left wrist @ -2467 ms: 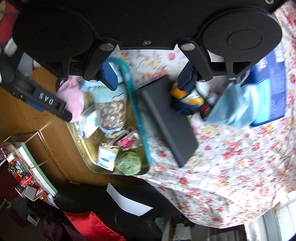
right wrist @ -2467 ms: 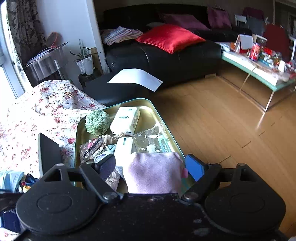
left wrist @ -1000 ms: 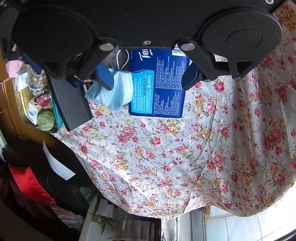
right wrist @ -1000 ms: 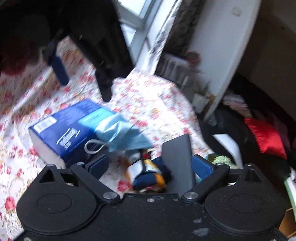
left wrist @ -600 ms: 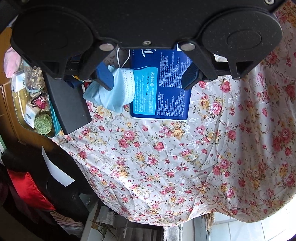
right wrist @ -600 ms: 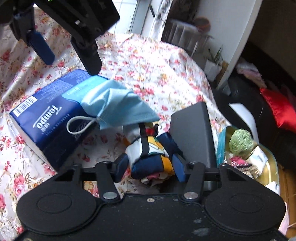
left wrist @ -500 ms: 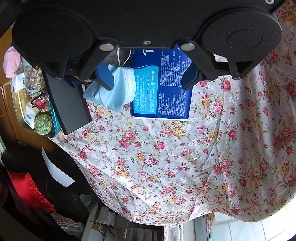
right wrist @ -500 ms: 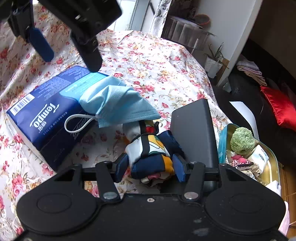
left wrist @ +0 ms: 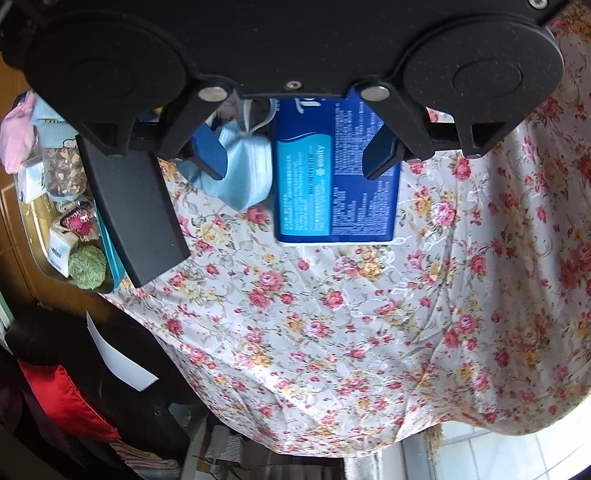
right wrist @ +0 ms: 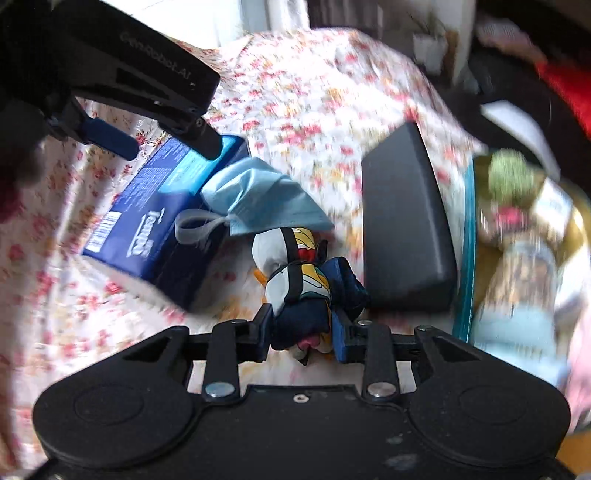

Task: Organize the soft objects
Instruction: 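Close the right tool on the white-navy fabric bundle while left tool grasps the blue mask, then lift the fabric bundle with the right tool while left tool lifts the blue mask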

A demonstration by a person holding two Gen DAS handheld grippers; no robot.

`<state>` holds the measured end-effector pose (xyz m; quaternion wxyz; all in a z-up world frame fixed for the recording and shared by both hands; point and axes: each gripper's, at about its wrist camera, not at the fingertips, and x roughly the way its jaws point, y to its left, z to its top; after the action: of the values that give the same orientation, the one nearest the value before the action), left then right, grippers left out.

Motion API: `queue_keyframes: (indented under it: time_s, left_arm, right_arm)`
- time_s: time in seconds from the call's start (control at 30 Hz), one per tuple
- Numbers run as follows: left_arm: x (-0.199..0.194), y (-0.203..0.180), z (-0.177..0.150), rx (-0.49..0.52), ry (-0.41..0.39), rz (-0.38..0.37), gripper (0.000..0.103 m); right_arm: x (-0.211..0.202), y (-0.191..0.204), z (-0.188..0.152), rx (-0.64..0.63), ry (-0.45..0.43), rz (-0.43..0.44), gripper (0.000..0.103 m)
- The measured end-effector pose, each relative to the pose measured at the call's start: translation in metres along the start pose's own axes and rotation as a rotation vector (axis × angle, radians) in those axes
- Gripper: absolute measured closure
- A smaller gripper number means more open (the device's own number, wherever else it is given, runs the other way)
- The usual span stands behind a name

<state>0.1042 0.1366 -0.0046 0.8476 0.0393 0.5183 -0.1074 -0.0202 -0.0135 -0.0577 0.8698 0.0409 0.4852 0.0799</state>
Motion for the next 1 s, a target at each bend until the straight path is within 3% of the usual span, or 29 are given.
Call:
queue_keyframes:
  time_s: [0.17,0.37,0.67,1.0]
  left_arm:
    - [0.006,-0.021,0.001,0.053,0.008,-0.01,0.027]
    - [0.018,-0.051,-0.003,0.141,0.024,-0.011,0.026]
    - [0.05,-0.086,-0.014,0.29,0.058,0.091,0.021]
    - [0.07,-0.097,-0.011,0.311,0.081,0.16,0.019]
  right_arm:
    - [-0.019,-0.006,-0.027,0.105,0.031,0.056,0.071]
    - [-0.036,-0.01,-0.043,0.162,-0.007,0.083,0.069]
    - [-0.038,-0.015,-0.045,0.148,-0.04,0.057,0.063]
    - [-0.044,-0.023,-0.043,0.171,-0.089,0.067,0.054]
